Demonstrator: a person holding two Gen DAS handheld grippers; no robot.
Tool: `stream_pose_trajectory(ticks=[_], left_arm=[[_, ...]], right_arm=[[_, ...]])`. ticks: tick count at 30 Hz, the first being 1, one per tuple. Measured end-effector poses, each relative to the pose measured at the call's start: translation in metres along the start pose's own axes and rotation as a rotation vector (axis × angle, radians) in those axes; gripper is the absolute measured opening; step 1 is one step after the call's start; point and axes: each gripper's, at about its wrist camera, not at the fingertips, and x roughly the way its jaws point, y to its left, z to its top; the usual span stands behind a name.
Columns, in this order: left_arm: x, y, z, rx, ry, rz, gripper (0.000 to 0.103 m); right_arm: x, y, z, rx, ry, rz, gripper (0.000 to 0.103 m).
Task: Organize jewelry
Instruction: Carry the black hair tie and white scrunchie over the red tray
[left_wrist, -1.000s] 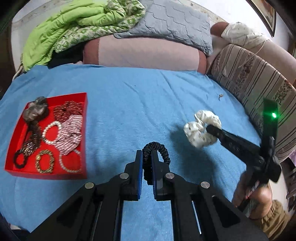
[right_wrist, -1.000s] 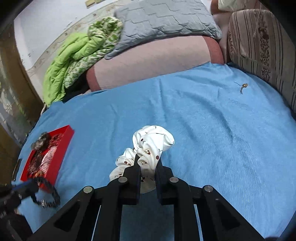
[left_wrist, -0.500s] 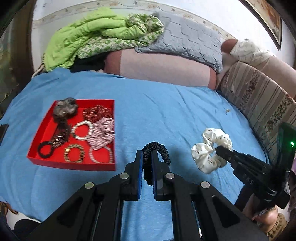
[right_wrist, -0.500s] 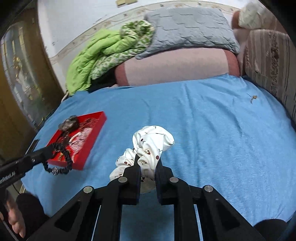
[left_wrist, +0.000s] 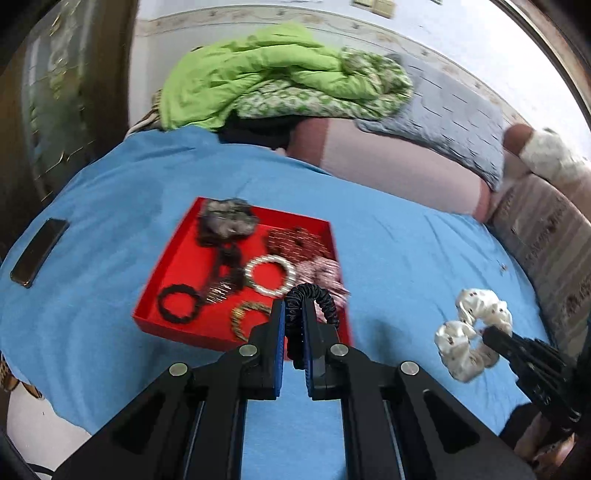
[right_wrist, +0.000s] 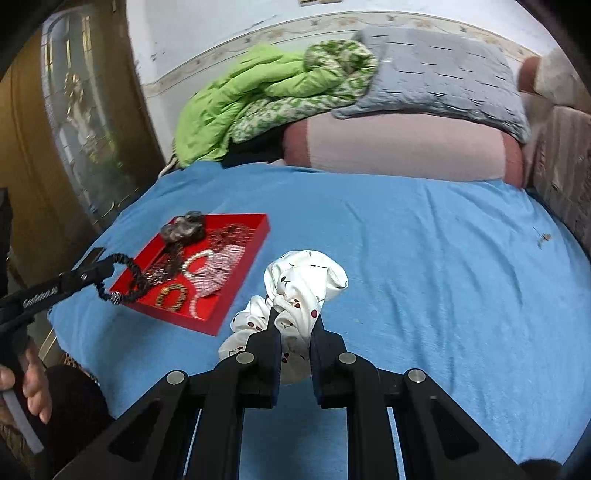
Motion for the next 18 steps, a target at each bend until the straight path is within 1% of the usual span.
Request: stream_pose_trajectory(ticks=[3,7,14,18], left_arm=[[0.011,0.02,0.009,-0.036,0.007,0.008,0.008],[0.027,0.042,0.019,-0.079,0.019,0.0,0.008],[0.063,0.066,0.038,-0.094,0.049,0.021,0.008],[0.088,0.08,0.055,-0.091,0.06,0.047,0.008]], right_arm=[[0.011,0.018,0.008,-0.024,0.013,0.025,0.015],[0.024,0.039,0.014,-0.059,0.025,0.047,0.015],[0.055,0.078,0.024,-0.117,0.06,0.081,0.015],[0.079,0.095,0.03,-0.137,0.084,0.093,0.015]])
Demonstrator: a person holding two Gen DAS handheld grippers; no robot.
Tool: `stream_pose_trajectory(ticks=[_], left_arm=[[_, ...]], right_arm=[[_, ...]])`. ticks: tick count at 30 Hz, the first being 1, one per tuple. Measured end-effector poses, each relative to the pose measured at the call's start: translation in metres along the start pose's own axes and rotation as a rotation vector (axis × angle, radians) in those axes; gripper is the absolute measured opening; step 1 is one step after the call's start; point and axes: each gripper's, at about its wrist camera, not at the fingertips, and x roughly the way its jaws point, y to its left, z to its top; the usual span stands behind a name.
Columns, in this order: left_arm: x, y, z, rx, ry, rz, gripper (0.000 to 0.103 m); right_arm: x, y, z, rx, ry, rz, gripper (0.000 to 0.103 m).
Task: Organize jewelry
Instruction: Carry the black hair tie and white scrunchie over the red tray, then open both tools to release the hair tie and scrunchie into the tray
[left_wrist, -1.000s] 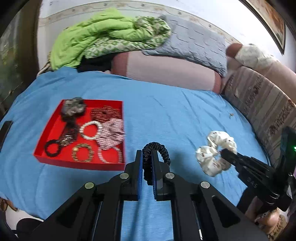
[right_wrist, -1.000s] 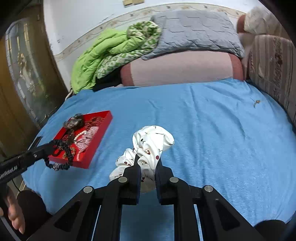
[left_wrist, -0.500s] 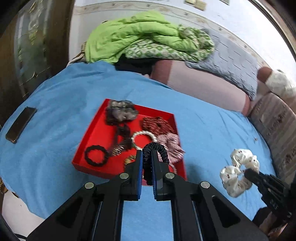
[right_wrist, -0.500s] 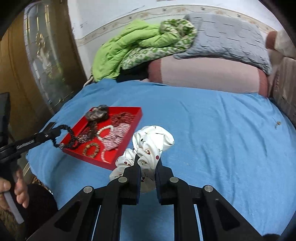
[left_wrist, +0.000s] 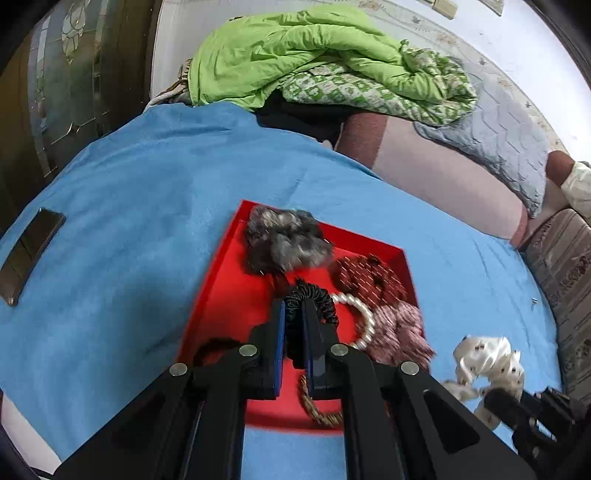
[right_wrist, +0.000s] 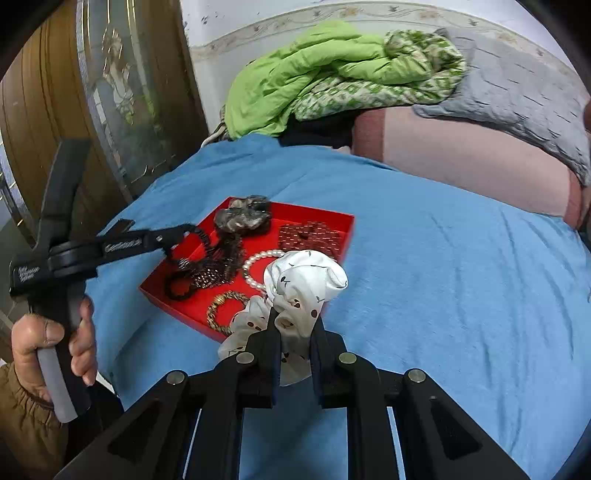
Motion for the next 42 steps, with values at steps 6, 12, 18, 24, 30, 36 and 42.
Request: stream_pose_trajectory(ticks=[6,12,18,24,30,36,42], left_arm=[[0.023,0.019,0.021,-0.024,-0.016,0.05,0.008],[0.044,0.037,0.024,-0.082,0.026,0.035,0.008],[0.052,0.038,0.02,-0.057,0.047,0.053,0.008],[0.059,0.039,0.015,-0.039,0.07,0.092,0.008],[0.055,0.037,0.014,-0.029,0.051,0.089,0.009],[0.045,0.033,0.012,-0.011,0.006,0.084,0.016],[0.035,0.031,0.013,-0.001,-0.046,0.087,0.036]], right_arm=[[0.038,0.014,0.018,0.0,0.039,0.023,0.015],[0.071,0.016,0.04,0.011,0.047,0.007,0.015],[0.114,0.005,0.068,0.068,0.072,-0.002,0.015],[0.15,-0.003,0.074,0.124,0.128,0.026,0.015],[0.16,0.001,0.073,0.101,0.135,0.013,0.015],[0.168,0.002,0.078,0.071,0.137,-0.01,0.017],[0.162,0.002,0.086,0.052,0.116,0.003,0.032]])
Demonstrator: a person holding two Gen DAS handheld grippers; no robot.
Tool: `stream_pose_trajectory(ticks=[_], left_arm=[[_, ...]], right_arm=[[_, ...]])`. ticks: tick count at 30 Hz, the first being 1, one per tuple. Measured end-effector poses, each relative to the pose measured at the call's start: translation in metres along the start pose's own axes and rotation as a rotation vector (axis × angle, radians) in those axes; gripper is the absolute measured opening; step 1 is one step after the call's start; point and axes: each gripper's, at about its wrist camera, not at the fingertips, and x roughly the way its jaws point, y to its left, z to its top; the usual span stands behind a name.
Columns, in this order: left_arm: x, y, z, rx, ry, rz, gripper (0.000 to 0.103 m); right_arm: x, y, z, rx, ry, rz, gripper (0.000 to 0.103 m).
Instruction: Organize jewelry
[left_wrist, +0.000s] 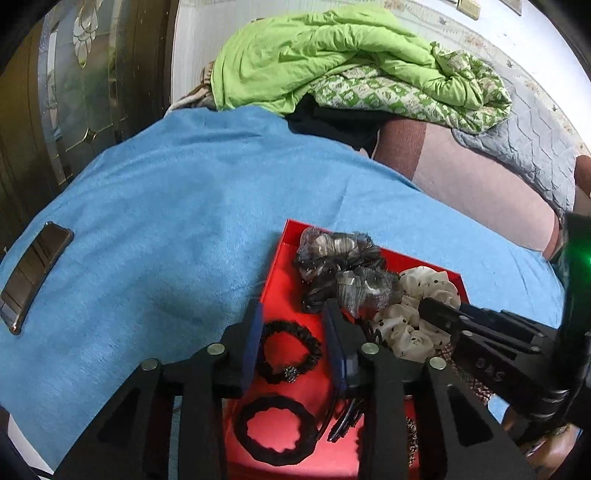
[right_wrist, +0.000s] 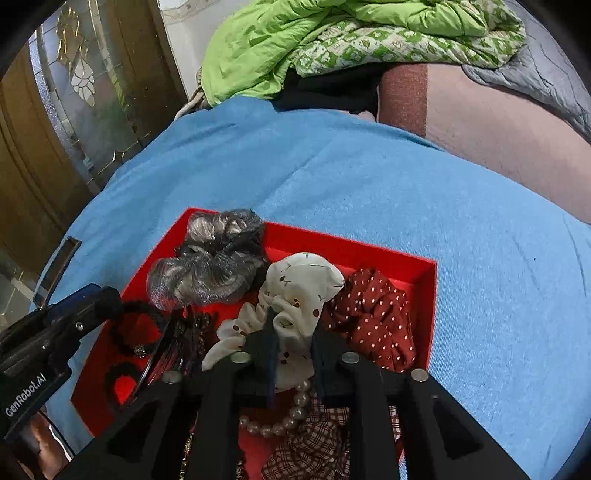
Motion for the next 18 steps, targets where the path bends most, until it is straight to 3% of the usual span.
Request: stream_pose_trajectory(ticks=[3,10,18], left_arm=[[-0.004,-0.001,0.0,0.006,-0.021,0.009,0.044],[-0.012,-0.005,-0.004,0.039,-0.063,0.056,0.055],[-0.022,-0.011,-0.014,0.075,-0.094,0.117,0.065]], right_arm=[[-0.016,0.0,0.004,-0.003,-0.041,0.0,0.049],[-0.063,-0.011,0.0,0.049,-0.111,0.004,0.059],[-0.121,-0.035,-0.037,0.114,-0.142,-0.043,0.068]])
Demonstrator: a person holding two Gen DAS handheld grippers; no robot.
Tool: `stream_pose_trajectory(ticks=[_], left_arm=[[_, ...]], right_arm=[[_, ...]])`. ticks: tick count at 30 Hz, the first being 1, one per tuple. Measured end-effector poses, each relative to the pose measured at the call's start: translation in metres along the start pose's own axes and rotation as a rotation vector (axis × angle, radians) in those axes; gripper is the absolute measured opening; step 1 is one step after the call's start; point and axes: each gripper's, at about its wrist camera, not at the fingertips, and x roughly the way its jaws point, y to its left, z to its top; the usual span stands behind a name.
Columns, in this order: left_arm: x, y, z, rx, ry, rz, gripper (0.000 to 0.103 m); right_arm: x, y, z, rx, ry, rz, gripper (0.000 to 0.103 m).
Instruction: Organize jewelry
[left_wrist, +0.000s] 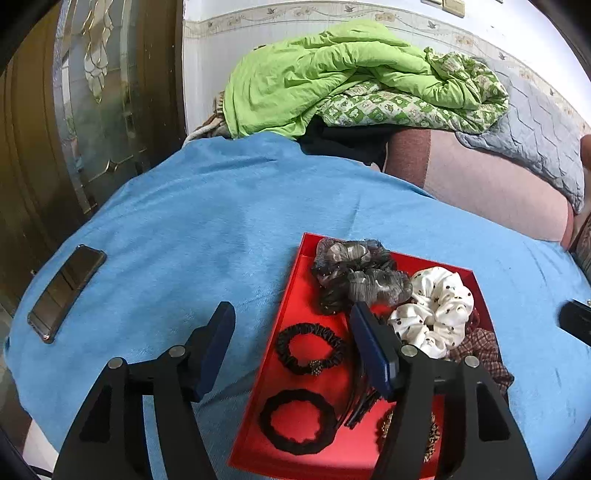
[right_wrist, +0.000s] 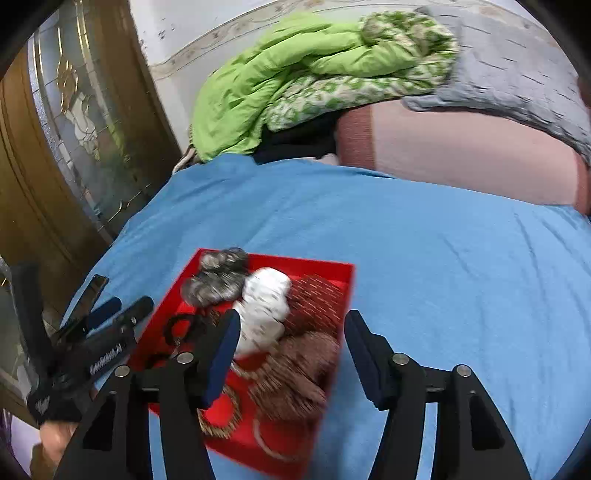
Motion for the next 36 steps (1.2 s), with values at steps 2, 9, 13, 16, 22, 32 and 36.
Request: stream_pose_trajectory(ticks=[2,9,13,16,22,32,36], left_arm=[[-0.004,-0.003,-0.003,0.01,-0.01,0.011,0.066],[-0.021,-0.034,-0.016,0.079,-0.084,0.074,0.073],[-0.027,-0.049,-0.022,0.092,-0.104,0.102,0.073],[-0.035,-0.061,-0.028,0.113,-0.131,0.129,0.076],[-0.061,-0.07,-0.038,0.11,-0.173,0.168,0.081],[-0.156,-0.06,-0.045,-0.054,-0.322,0.175,0.103],[-0.182,-0.063,-0.046,-0.058,-0.349,0.18,0.103]], right_arm=[[-0.015,-0.014,-0.012,0.008,-0.003,-0.03,0.07],[-0.051,-0.05,-0.053,-0.012,0.016,-0.159,0.07],[-0.066,-0.073,-0.073,0.014,0.019,-0.194,0.072],[-0.075,-0.087,-0.084,0.052,0.025,-0.194,0.072],[-0.088,-0.098,-0.098,0.096,0.017,-0.178,0.072],[-0.106,-0.083,-0.103,0.077,-0.013,-0.153,0.073],[-0.117,-0.076,-0.104,0.063,-0.034,-0.147,0.074]])
